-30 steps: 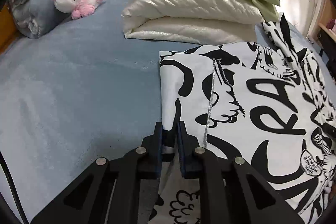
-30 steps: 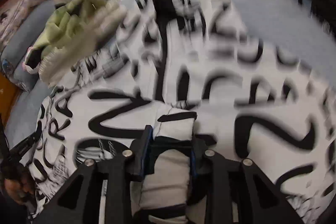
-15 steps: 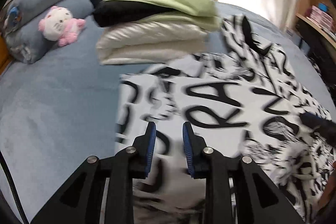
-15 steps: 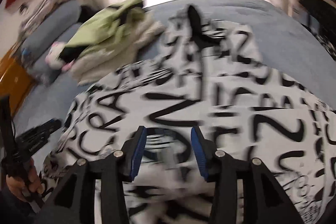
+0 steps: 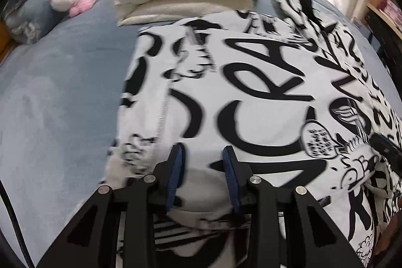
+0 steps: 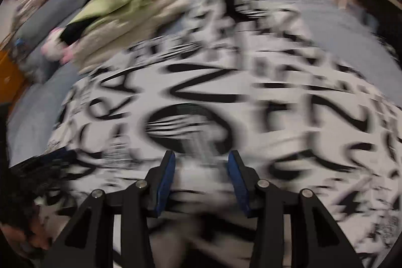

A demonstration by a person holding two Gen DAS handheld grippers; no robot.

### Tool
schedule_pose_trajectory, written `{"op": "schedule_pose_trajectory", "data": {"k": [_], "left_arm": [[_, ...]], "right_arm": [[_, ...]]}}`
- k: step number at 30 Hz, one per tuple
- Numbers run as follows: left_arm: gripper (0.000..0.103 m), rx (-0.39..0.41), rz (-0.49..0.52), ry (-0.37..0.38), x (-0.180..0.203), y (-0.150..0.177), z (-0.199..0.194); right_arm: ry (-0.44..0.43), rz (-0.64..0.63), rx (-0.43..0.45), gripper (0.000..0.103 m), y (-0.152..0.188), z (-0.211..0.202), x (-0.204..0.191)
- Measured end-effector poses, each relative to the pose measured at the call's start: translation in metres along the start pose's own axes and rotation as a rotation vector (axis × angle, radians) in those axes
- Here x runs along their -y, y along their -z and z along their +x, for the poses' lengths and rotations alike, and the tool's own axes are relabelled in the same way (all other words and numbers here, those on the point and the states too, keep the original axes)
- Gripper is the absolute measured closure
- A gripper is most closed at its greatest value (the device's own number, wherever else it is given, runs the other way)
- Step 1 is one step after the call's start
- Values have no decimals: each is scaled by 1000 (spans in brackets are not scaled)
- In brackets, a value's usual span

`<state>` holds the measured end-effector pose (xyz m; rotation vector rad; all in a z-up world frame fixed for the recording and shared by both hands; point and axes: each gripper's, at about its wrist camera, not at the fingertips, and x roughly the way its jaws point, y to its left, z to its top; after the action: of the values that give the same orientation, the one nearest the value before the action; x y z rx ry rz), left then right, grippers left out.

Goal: Fold large clothes

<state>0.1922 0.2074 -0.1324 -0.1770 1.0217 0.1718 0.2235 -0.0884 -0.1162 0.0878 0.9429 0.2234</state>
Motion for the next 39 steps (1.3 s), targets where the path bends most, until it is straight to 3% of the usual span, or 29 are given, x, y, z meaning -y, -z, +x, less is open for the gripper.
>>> {"op": "schedule_pose_trajectory", "data": {"k": [1,4,9,24,33,39], "left_arm": [[71,0,-6,11,-6,1,0],[71,3,2,0,-9,0,-2],[69,8,3,-34,-5,0,-3],[63,24,-41,-16,-2,6,-15],[61,32,-39,19,1,15,-48],[59,48,-45,18,-3,27,-74]], "right_arm": [[-14,31,-1,59,2,-3,11],[55,79,-7,57,10,-8,33],[-28,218,-4,50,20,-9,61],[-7,227,26,49,25,-9,56],[-76,318,38,49,30,-27,62],[-109,312,65,49,36,-54,56]]}}
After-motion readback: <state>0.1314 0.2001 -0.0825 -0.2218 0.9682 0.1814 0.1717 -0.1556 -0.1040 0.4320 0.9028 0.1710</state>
